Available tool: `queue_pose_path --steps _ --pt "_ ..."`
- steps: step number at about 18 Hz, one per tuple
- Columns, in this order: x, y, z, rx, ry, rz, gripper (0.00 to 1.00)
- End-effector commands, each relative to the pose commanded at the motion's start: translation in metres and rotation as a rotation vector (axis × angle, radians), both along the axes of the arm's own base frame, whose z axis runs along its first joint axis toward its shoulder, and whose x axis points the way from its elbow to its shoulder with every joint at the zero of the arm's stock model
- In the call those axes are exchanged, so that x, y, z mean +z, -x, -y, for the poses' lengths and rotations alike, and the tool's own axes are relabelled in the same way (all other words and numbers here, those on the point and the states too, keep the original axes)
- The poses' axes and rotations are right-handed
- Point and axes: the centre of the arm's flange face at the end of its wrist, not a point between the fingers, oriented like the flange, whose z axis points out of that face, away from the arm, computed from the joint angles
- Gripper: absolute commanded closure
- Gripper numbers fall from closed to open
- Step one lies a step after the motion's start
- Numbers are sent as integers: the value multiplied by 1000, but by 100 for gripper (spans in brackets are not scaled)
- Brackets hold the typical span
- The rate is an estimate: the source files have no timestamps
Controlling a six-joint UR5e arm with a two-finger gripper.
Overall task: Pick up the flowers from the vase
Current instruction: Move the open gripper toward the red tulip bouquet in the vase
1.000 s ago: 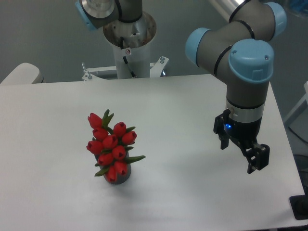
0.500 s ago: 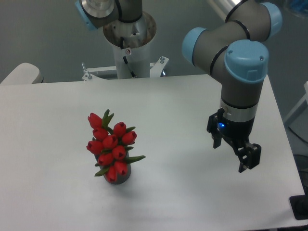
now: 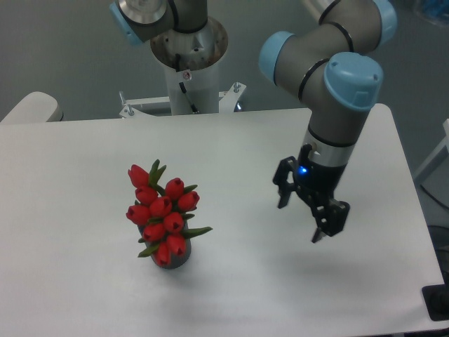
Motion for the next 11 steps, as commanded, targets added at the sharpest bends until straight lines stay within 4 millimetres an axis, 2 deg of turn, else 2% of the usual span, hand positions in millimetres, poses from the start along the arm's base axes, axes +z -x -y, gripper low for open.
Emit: queue_pose_path --steps 5,8,11 --pt "-33 -9 16 102 -188 271 0" --pt "-53 -30 22 111 -306 416 0" --pt "-60 -48 19 100 -357 478 0"
